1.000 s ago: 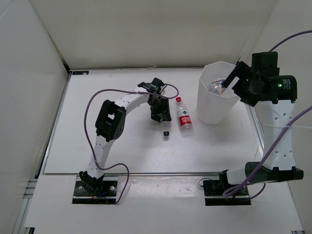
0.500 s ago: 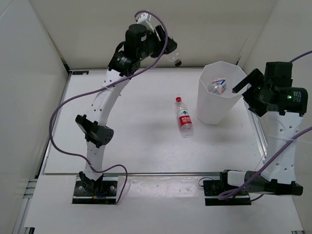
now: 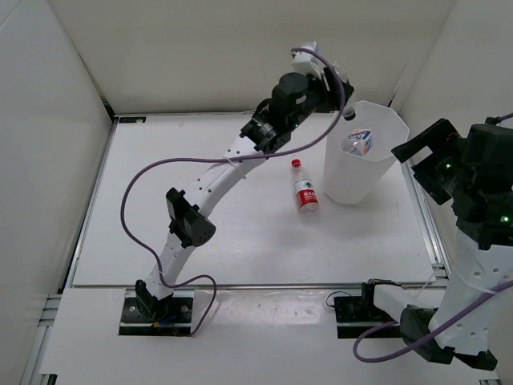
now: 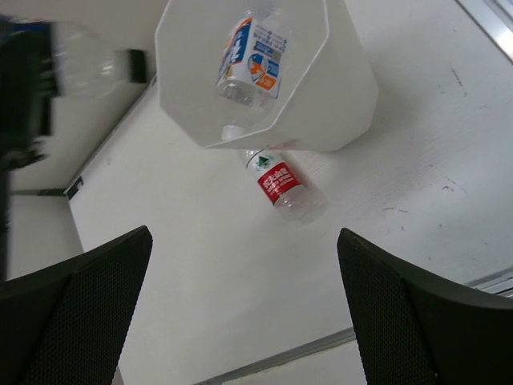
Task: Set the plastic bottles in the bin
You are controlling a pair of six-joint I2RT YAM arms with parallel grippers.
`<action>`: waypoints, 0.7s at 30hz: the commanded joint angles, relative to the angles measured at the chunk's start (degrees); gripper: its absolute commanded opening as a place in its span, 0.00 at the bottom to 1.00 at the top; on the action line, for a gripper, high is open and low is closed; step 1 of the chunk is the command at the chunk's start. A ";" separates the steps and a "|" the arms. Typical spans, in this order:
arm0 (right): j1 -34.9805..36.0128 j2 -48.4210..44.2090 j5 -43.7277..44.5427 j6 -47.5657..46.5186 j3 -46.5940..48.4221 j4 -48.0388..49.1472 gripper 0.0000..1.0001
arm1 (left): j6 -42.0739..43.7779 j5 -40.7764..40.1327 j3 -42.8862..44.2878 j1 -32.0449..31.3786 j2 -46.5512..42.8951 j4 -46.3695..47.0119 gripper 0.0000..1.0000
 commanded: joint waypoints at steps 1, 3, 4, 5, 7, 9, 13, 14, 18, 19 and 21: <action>-0.32 -2.81 -5.62 -1.45 -0.57 -5.83 1.00 | 2.69 -2.95 -0.74 -0.86 0.78 1.88 0.45; -0.32 -4.75 -5.64 -1.97 -2.24 -5.83 1.00 | 3.21 -3.56 -1.36 -1.64 1.48 1.88 0.55; -0.32 -5.28 -5.64 -1.97 -3.12 -5.83 1.00 | 4.52 -3.56 -1.36 -1.65 1.48 1.88 0.81; -0.32 -5.80 -5.64 -1.45 -4.61 -5.83 1.00 | 5.57 -3.56 -1.36 -2.43 1.48 1.88 0.94; -0.32 -5.81 -5.64 -1.45 -5.76 -5.83 1.00 | 7.16 -3.56 -1.87 -3.14 0.18 1.88 1.00; -0.32 -5.28 -6.52 -1.45 -6.46 -4.52 1.00 | 7.69 -3.56 -4.25 -3.14 -1.50 1.88 1.00; -0.32 -2.83 -7.93 -1.97 -7.08 -2.06 1.00 | 10.06 -4.43 -5.05 -3.14 -3.78 -0.75 1.00; -0.32 -2.21 -8.53 -1.97 -7.09 -1.44 1.00 | 11.98 -5.40 -5.66 -3.14 -5.53 -1.63 1.00; -0.32 -0.98 -9.68 -1.97 -8.49 0.59 1.00 | 11.32 -12.62 -13.55 -1.31 -13.09 -6.54 1.00; -0.32 -0.98 -10.21 -1.97 -8.49 1.37 1.00 | 8.86 -11.75 -16.27 2.01 -14.58 -8.04 1.00; -0.32 -0.98 -10.74 -1.97 -10.59 2.34 1.00 | 1.50 -4.47 -26.28 5.63 -18.63 -9.63 1.00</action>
